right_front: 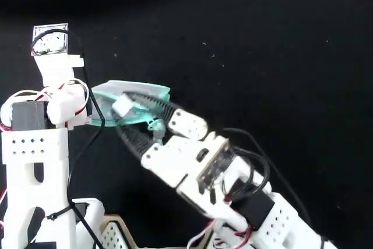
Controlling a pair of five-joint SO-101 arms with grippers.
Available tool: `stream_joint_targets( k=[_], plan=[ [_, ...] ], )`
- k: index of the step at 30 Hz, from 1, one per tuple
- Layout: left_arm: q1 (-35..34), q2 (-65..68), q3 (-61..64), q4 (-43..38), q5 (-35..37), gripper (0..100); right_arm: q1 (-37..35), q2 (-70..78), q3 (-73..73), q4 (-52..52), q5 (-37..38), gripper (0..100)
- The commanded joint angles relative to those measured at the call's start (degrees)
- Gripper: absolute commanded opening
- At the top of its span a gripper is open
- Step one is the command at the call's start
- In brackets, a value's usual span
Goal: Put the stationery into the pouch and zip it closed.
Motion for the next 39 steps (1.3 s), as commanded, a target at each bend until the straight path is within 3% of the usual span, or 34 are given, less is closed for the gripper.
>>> stream_joint_targets(
  k=[1, 8, 12, 16, 36, 39],
  plan=[
    [-0.57, 0.44, 0.31, -0.44, 0.35, 3, -2.46, -0.22, -3.3, 1.67, -0.35, 1.3],
    [-0.57, 0.44, 0.31, -0.44, 0.35, 3, -2.29, -0.13, 2.59, 0.62, 5.89, 1.3],
    [-0.57, 0.44, 0.31, -0.35, 0.35, 3, -0.88, -0.04, 9.63, -8.7, 11.87, 1.3],
    [-0.57, 0.44, 0.31, -0.35, 0.35, 3, 4.22, 0.04, 15.08, -18.02, 13.27, 1.3],
    [-0.57, 0.44, 0.31, -0.26, 0.35, 3, 6.33, 28.35, 6.29, -18.02, 12.92, 1.7],
    [-0.57, 0.44, 0.31, -0.26, 0.35, 3, 6.33, 26.42, 5.85, -14.07, 12.92, 9.5]
  ],
)
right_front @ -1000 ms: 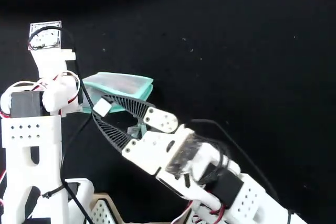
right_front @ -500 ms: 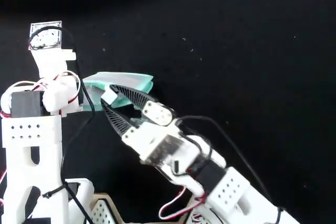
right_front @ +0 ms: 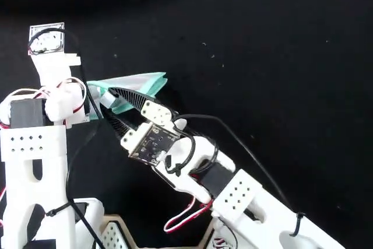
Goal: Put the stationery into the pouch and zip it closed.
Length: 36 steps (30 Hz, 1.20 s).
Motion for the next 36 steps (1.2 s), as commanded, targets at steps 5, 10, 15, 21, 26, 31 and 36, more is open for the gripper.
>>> stream_joint_targets(
  k=[5, 10, 15, 21, 26, 31, 36],
  plan=[
    [-0.13, 0.35, 0.31, -0.09, 0.09, 3, 1.14, -4.62, -5.58, 19.25, -2.46, 24.0],
    [-0.13, 0.35, 0.31, -0.18, 0.09, 3, 1.14, -13.67, -9.36, 28.4, -7.03, 24.0],
    [-0.13, 0.35, 1.27, -0.44, 0.09, 3, 4.04, -25.1, -9.27, 32.26, -7.74, 23.7],
    [-0.13, 0.35, 1.1, -0.44, 0.09, 3, 6.33, -30.9, -9.01, 42.29, -9.05, 24.0],
    [-0.57, -0.18, 0.92, -0.44, 0.18, 3, 5.63, -28.44, -7.08, 44.57, -8.97, 24.0],
    [-7.08, 0.0, 0.92, -4.66, 0.53, 3, 4.84, -23.34, -6.64, 42.9, -8.97, 24.0],
    [-9.19, 0.26, 1.01, -5.63, 0.53, 3, 2.55, -17.63, -6.81, 41.76, -8.97, 24.0]
  ],
)
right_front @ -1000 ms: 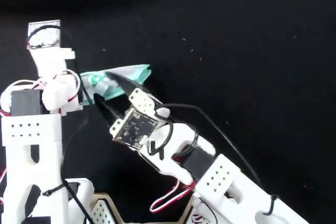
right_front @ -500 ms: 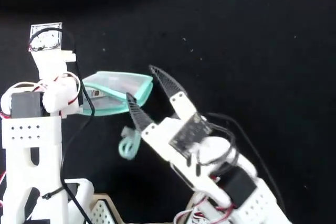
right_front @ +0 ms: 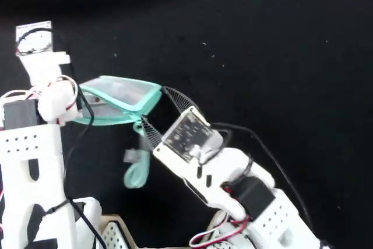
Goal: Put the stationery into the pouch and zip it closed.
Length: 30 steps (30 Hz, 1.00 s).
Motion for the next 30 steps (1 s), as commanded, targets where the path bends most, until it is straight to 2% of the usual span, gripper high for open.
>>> stream_joint_targets(
  k=[1, 7, 17, 25, 30],
  plan=[
    [-2.33, 0.26, -0.31, -1.05, 0.79, 3, -2.37, 3.65, -0.13, -2.73, -0.18, 23.8],
    [-2.33, 0.35, -0.13, -1.05, 0.79, 3, -2.99, 5.49, -0.13, -3.6, -0.53, 23.7],
    [-2.24, 0.35, 0.04, -1.05, 0.79, 3, -8.62, 1.27, 1.27, -2.73, -0.62, 23.7],
    [-2.24, 0.35, 0.04, -1.05, 0.79, 3, -8.62, 1.27, 11.12, -19.69, -1.23, 23.7],
    [-2.24, 0.35, 0.04, -1.05, 0.79, 3, -8.62, 1.27, 11.3, -23.38, -8.53, 23.7]
  ],
)
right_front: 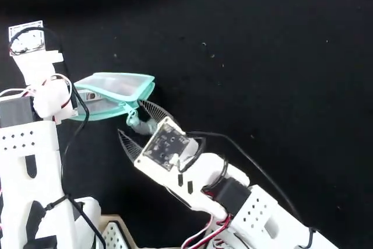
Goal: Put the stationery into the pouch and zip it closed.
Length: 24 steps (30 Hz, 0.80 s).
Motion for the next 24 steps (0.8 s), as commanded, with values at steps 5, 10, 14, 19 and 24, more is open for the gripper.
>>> stream_joint_targets(
  k=[5, 10, 14, 19, 24],
  plan=[
    [-1.27, 0.18, 0.13, -0.79, 0.7, 3, -0.88, -0.66, 0.13, -5.45, -4.13, 23.6],
    [-1.27, 0.18, 0.13, -0.79, 0.7, 3, 0.35, -0.66, 0.13, -5.71, -3.78, 2.2],
    [-1.27, 0.18, 0.13, -0.79, 0.7, 3, 4.66, -1.19, 0.04, -5.63, -3.87, 1.2],
    [-1.27, 0.18, 0.13, -0.79, 0.7, 3, 8.0, -1.27, 0.04, -5.71, -3.87, 1.2],
    [-1.27, 0.18, 0.13, -0.79, 0.7, 3, 8.79, -1.27, -0.04, -5.63, -3.78, 1.3]
  ],
)
